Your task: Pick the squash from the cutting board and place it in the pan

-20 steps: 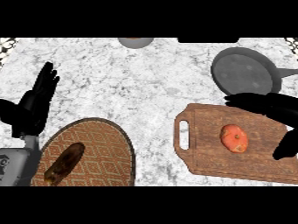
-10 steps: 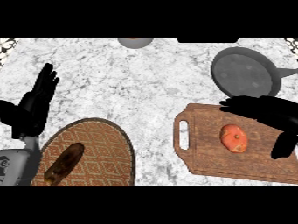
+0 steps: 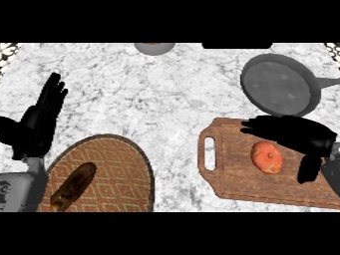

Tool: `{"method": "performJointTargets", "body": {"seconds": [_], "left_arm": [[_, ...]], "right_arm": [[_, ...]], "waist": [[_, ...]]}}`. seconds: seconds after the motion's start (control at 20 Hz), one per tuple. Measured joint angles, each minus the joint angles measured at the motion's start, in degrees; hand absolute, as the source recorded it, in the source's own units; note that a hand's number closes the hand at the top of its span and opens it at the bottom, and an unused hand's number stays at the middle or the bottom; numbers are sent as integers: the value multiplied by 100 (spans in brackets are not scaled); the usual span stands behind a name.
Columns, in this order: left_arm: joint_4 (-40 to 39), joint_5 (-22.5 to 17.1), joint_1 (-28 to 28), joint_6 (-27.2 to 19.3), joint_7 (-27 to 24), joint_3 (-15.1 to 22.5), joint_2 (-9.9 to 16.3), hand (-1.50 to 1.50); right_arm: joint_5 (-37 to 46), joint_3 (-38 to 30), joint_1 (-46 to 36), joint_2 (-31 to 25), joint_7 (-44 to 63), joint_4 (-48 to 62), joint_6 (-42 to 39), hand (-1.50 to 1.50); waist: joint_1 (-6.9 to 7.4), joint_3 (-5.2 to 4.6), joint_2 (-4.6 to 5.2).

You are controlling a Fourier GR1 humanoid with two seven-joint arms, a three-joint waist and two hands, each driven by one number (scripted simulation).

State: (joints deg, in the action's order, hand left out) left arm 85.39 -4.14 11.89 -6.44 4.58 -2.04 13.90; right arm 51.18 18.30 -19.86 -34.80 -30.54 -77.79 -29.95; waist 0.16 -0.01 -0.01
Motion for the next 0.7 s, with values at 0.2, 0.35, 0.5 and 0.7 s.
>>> {"method": "performJointTargets", "body": {"seconds": [0.2,0.35,0.5,0.7], "left_arm": [[25,95,30,-4,54,-4,-89,0],[-116,66,145,97,40,-159,-20,0],[-129,150,131,96,-11,-168,-82,0],[-42,197,94,128,61,-189,-125,0]], "right_arm": [[403,33,5,197,-91,224,125,-150],[704,40,-106,333,-205,571,269,-150],[921,16,-46,425,-175,504,171,-150],[1158,-12,16,514,-253,615,172,-150]], "waist": [[-1,1,2],[4,1,5],[-6,2,3],[-4,1,2]]}}
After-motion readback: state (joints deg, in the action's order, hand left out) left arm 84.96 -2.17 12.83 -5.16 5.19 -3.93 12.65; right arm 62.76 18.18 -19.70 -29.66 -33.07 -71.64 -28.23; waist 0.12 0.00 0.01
